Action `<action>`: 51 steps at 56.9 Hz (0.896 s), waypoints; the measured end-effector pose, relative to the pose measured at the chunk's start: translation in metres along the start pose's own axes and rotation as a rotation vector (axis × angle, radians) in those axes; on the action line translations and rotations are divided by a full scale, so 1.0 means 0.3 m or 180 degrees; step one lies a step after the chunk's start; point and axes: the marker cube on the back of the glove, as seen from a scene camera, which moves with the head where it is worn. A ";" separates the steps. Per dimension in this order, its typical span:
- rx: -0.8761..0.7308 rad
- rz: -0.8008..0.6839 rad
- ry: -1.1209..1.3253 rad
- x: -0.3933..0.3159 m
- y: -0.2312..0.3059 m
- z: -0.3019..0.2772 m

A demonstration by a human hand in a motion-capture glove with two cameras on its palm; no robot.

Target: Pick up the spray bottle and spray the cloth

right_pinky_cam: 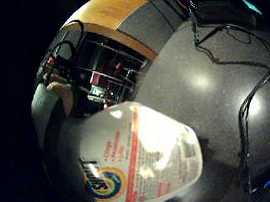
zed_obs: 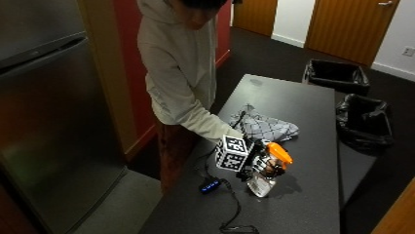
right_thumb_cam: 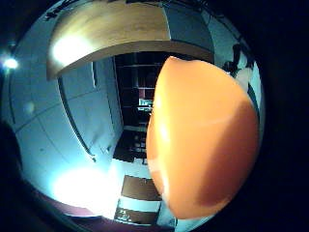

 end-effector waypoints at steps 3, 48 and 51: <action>-0.0049 0.0056 -0.0065 -0.002 -0.006 -0.003; -0.1110 -0.0835 0.0975 -0.142 -0.031 0.117; -0.1455 -0.0955 0.1110 -0.168 0.022 0.123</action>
